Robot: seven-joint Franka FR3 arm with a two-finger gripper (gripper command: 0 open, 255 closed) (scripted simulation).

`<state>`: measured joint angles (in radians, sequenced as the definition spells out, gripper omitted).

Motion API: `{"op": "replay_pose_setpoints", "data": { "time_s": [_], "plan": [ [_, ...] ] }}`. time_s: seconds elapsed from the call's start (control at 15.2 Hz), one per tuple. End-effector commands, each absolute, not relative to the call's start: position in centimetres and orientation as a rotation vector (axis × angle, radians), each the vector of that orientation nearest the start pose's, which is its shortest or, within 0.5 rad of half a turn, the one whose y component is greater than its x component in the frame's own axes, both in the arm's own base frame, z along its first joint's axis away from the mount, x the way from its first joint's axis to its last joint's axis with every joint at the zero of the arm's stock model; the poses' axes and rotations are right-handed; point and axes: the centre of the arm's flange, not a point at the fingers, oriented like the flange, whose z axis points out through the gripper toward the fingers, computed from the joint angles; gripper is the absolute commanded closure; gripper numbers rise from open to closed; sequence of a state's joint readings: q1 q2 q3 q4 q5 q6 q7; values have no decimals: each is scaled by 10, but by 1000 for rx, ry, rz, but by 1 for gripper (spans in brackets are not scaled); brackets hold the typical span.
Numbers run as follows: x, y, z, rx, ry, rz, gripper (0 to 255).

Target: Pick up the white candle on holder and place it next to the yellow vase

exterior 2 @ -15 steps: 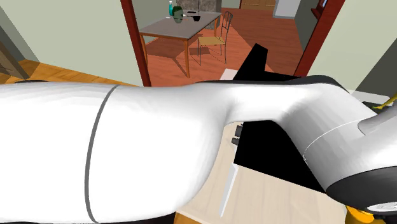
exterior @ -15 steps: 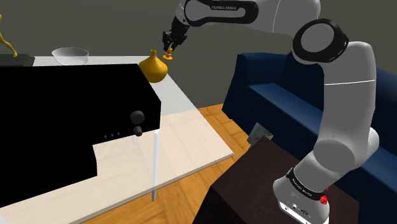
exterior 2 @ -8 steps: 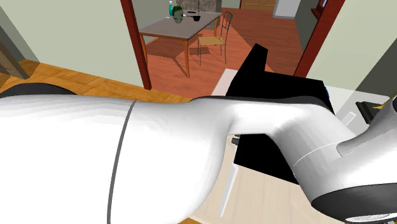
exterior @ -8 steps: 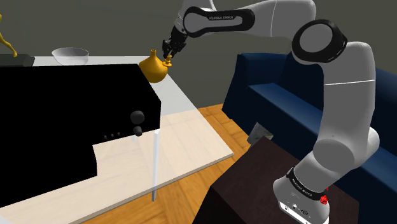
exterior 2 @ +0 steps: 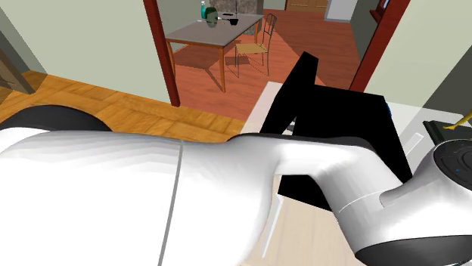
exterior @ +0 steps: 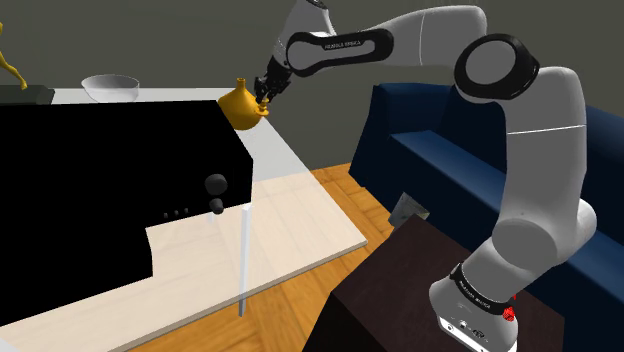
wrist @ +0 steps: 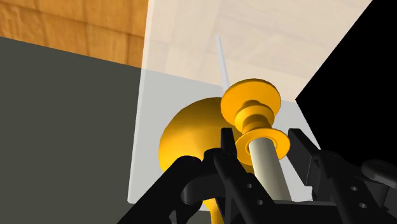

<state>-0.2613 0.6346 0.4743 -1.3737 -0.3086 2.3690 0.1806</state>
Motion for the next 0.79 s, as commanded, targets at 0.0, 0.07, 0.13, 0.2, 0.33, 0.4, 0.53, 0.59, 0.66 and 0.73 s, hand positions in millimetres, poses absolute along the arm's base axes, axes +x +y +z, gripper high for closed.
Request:
{"op": "replay_pose_setpoints", "data": {
  "time_s": [0.0,0.07,0.13,0.2,0.33,0.4,0.53,0.59,0.66,0.73],
  "plan": [
    [750,70,408,-2994,-100,-645,255],
    [750,70,403,-2994,-100,-645,255],
    [750,70,397,-2994,-100,-645,255],
    [750,70,392,-2994,-100,-645,255],
    [750,70,382,-2994,-100,-645,255],
    [750,70,376,-2994,-100,-645,255],
    [750,70,366,-2994,-100,-645,255],
    [750,70,361,-2994,-100,-645,255],
    [750,70,355,-2994,-100,-645,255],
    [750,70,350,-2994,-100,-645,255]
  ]
}}
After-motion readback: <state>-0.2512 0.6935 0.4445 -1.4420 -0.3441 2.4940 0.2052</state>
